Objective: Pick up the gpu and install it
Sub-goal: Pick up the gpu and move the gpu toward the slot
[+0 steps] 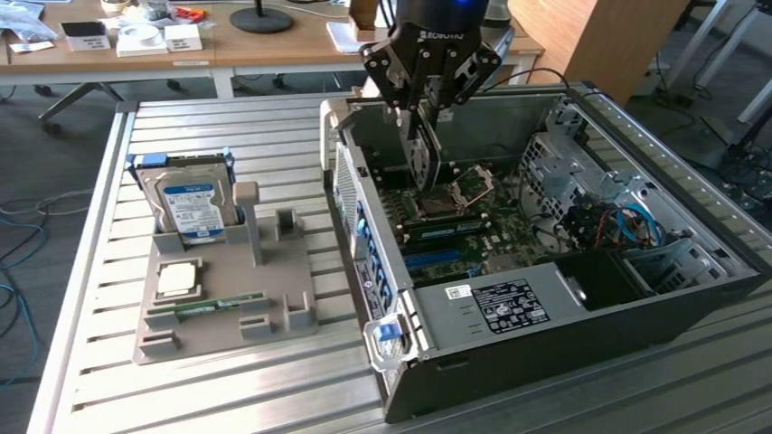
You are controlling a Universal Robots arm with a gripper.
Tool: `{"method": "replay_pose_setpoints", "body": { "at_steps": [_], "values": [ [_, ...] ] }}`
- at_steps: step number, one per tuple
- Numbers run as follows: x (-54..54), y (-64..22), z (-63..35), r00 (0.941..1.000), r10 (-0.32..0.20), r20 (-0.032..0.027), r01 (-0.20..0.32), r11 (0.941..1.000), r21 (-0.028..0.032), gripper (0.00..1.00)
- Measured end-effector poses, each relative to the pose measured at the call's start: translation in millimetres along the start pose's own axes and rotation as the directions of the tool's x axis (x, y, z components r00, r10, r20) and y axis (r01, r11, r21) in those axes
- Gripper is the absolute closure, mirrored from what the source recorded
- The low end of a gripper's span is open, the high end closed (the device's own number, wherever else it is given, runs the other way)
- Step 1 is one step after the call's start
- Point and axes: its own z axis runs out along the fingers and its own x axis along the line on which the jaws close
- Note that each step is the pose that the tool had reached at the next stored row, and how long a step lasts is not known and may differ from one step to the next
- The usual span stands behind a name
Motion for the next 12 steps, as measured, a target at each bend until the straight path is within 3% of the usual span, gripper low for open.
{"method": "replay_pose_setpoints", "body": {
  "at_steps": [12],
  "values": [
    [-24.1, 2.7, 0.7, 1.0, 0.0, 0.0, 0.0, 1.0, -0.0001, 0.73]
  ]
}}
